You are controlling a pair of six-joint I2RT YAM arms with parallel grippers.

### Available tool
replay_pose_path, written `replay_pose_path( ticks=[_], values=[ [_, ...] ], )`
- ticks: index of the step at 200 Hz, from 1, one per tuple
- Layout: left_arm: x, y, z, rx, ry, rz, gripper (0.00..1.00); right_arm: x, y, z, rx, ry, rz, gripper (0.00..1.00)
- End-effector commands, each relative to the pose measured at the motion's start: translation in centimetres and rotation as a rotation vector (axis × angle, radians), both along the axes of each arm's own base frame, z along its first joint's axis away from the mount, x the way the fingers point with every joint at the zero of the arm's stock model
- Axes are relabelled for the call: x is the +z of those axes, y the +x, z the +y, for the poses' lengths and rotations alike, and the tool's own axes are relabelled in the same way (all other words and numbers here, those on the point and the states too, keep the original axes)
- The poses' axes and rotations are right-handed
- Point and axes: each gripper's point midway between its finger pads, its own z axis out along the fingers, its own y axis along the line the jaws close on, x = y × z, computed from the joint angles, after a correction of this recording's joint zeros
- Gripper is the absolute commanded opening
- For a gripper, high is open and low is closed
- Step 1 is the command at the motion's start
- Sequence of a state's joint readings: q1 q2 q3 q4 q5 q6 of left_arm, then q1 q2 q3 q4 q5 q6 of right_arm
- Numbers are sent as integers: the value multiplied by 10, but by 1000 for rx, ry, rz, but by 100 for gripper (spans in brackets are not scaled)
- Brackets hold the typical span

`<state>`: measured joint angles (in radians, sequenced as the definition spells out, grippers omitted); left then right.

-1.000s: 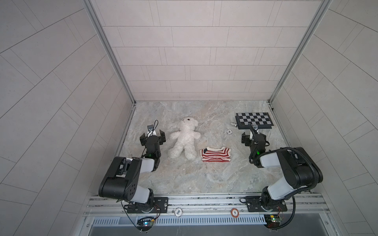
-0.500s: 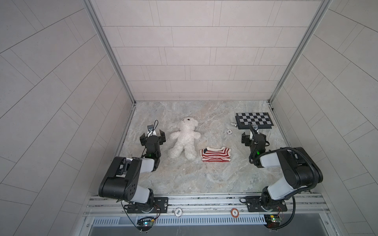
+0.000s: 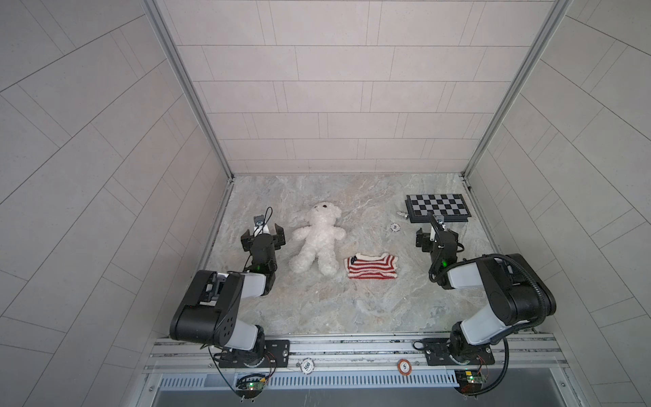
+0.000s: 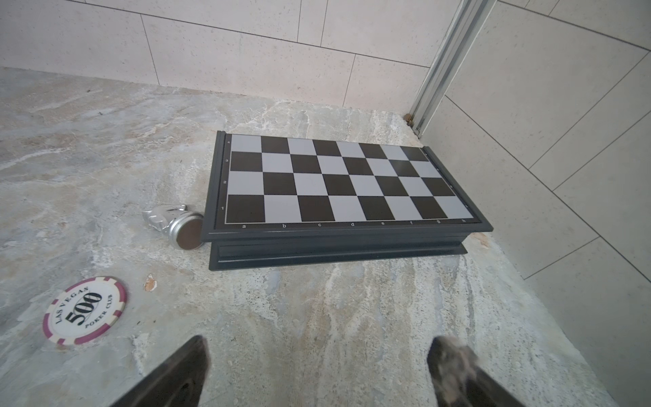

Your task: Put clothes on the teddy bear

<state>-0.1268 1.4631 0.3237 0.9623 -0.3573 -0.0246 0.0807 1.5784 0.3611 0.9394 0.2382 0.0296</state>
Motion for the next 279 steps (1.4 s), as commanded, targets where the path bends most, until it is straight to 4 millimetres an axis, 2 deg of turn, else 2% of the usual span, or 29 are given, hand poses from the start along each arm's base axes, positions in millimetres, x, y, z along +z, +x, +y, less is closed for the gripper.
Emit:
replay_pose_path(
  ticks=[1,50,67,81,93,108,113,116,119,125,134,166,186,198,226,240,279],
  values=[
    [14,5,-5,-29,6,-43,100,9,5,-2,-20,-16,-26,99],
    [31,-2,-4,-23,1,-39,100,36,1,-3,-28,-22,-24,99],
    [40,-7,-5,-26,-18,-35,100,54,-5,-2,-37,-24,-39,99],
    [51,-11,-8,-37,-57,-34,100,75,-10,0,-46,39,-70,100],
    [62,-15,-16,-57,-86,-36,100,93,-17,4,-49,119,-80,99],
    [78,-23,-20,-23,-174,-27,100,105,-26,8,-80,203,-33,99],
    [81,-24,-24,-29,-210,-19,100,108,-29,13,-69,215,-10,99],
    [83,-25,-26,-31,-238,-12,100,103,-32,16,-59,215,22,99],
    [84,-27,-28,-27,-264,0,100,113,-31,20,-44,220,20,99],
    [87,-28,-32,-30,-309,29,100,115,-34,27,-21,224,49,99],
    [89,-29,-49,-96,-369,81,100,115,-39,37,9,228,100,99],
    [97,-45,-100,-284,-480,199,100,109,-63,96,254,256,289,99],
    [93,-56,-129,-398,-521,266,100,106,-79,132,386,231,385,100],
    [87,-60,-139,-430,-518,312,100,102,-85,156,462,269,420,100],
    [77,-58,-144,-438,-488,368,100,88,-91,206,600,358,462,99],
    [74,-54,-152,-456,-461,401,100,78,-92,214,606,349,475,99],
    [56,-36,-167,-456,-403,520,100,41,-99,216,598,329,561,97]
  ],
)
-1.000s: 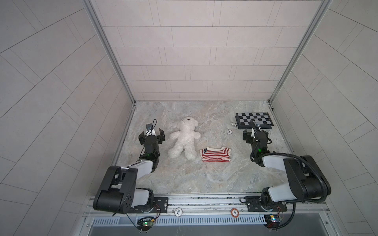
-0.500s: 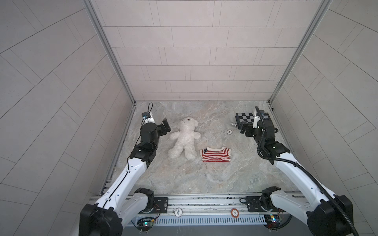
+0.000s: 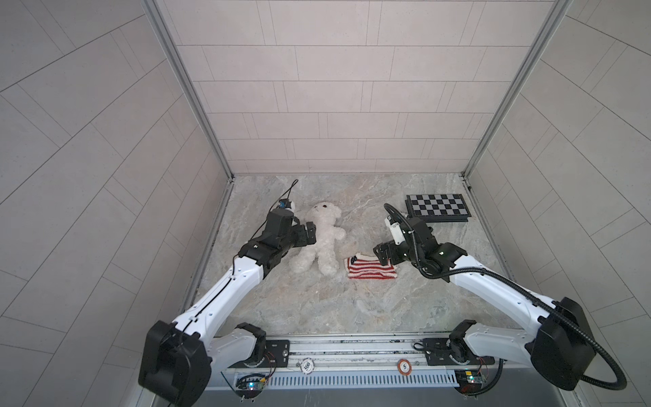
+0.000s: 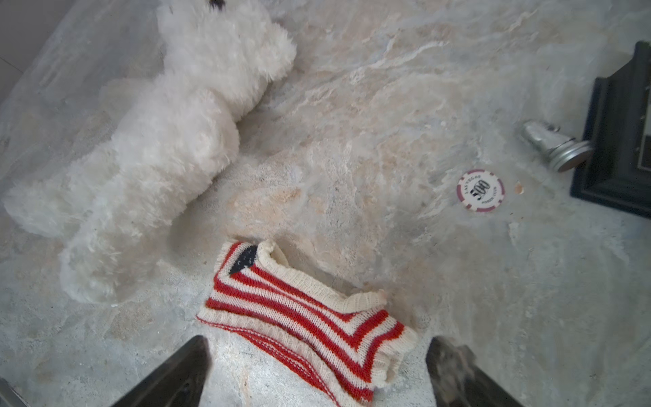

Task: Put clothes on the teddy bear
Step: 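Move the left gripper to the bear's body while the right gripper reaches the striped sweater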

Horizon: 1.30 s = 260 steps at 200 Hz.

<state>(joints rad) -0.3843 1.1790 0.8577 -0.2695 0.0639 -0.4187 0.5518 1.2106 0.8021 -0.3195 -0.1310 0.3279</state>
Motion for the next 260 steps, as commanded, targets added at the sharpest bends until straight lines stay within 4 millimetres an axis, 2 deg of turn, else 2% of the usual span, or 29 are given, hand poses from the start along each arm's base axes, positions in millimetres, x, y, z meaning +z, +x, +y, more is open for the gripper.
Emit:
replay_pose_path(
  ticks=[1,66,93,99,102,116,142,158,180,195,216,244,260],
  values=[
    [-9,5,-10,-45,49,62,100,-15,-5,4,4,3,45,96],
    [-65,22,-31,-54,200,195,100,-38,-13,-5,-6,-61,61,90],
    [-90,26,-30,-38,265,239,100,-47,-14,-2,1,-89,71,88],
    [-94,26,-29,-36,271,243,99,-48,-14,-1,4,-97,71,87],
    [-95,22,-39,-62,277,240,98,-49,-14,-1,6,-102,73,87],
    [-101,20,-45,-81,289,246,92,-50,-15,2,16,-125,69,86],
    [-106,16,-49,-99,285,242,78,-50,-14,5,21,-151,61,81],
    [-109,12,-50,-112,279,244,66,-50,-10,9,24,-151,60,78],
    [-105,4,-48,-125,265,229,49,-49,-4,12,27,-178,62,75],
    [-102,-3,-46,-132,267,219,42,-48,1,15,27,-182,67,73],
    [-96,-15,-45,-154,260,209,36,-50,4,21,50,-198,94,71],
    [-83,-37,-51,-210,254,179,36,-55,3,24,48,-213,155,70],
    [-82,-53,-53,-242,266,187,37,-59,2,24,44,-202,158,70]
  ],
)
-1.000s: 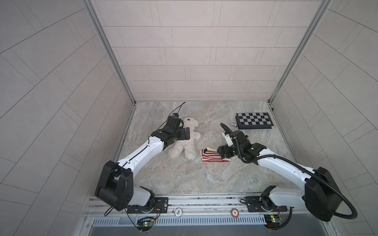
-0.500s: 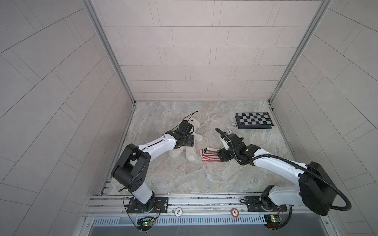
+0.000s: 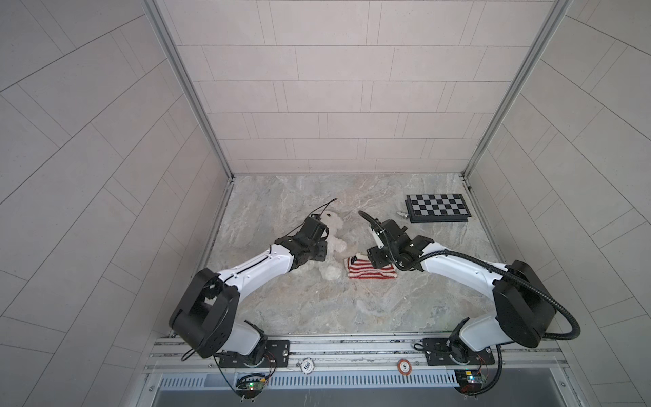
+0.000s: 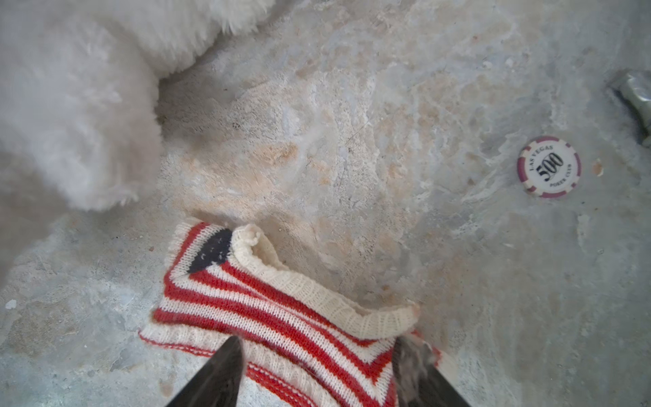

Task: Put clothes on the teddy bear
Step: 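Move the left gripper to the bear's body while the right gripper reaches the striped sweater, then grasp the bear with the left gripper while the right gripper pinches the sweater's neck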

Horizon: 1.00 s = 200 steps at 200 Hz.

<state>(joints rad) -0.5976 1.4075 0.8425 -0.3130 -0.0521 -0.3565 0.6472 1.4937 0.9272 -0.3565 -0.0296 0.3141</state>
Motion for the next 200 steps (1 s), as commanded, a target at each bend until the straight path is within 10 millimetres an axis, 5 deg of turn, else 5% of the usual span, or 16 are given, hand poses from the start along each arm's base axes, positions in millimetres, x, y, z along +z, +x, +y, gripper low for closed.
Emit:
replay_pose_path(
  ticks=[1,43,67,90,149,200],
  values=[
    [8,-24,-5,-65,10,-1,37,-8,-9,-4,-4,-20,47,70],
    [-14,-50,-3,-81,41,47,39,-10,-8,-8,-18,-15,50,70],
    [-23,-54,-3,-83,62,69,55,-10,-8,-9,-18,-17,51,70],
    [-11,-52,-2,-78,51,44,72,-8,-8,-11,-17,-23,52,70],
    [32,-52,-9,-110,-7,-3,99,-1,-12,-20,-27,-31,36,70],
    [15,-32,-25,-78,0,16,96,-3,-4,-9,-7,-25,46,70]
  ],
)
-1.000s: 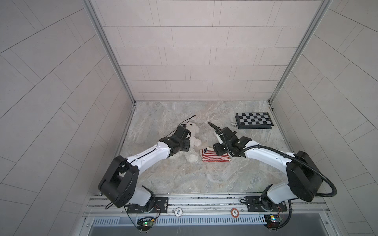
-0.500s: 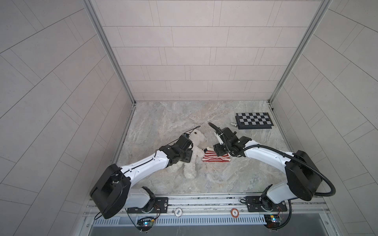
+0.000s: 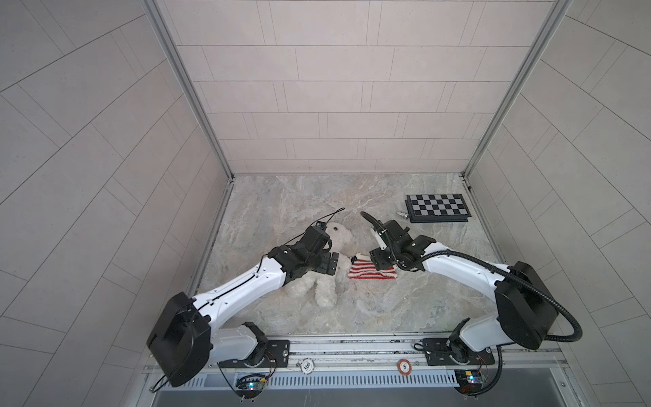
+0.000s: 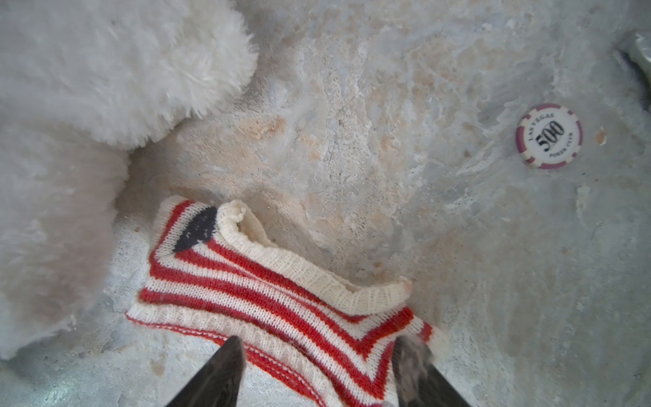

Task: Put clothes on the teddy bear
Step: 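Grasp the bear with the left gripper while the right gripper pinches the sweater's neck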

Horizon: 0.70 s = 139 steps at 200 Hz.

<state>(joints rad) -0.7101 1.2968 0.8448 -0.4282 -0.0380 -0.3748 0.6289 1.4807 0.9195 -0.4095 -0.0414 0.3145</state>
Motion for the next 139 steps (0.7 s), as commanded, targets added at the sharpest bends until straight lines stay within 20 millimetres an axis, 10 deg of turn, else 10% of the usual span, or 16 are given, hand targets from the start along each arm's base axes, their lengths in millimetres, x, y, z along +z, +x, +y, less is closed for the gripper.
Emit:
replay_pose_path(
  ticks=[1,60,139],
  values=[
    [-6,9,-3,31,22,1,95,3,4,3,5,-3,0,70],
    [-44,2,6,54,85,66,88,-7,2,17,69,-8,21,70],
    [-52,2,6,69,39,66,37,-22,18,45,120,-23,53,70]
  ],
)
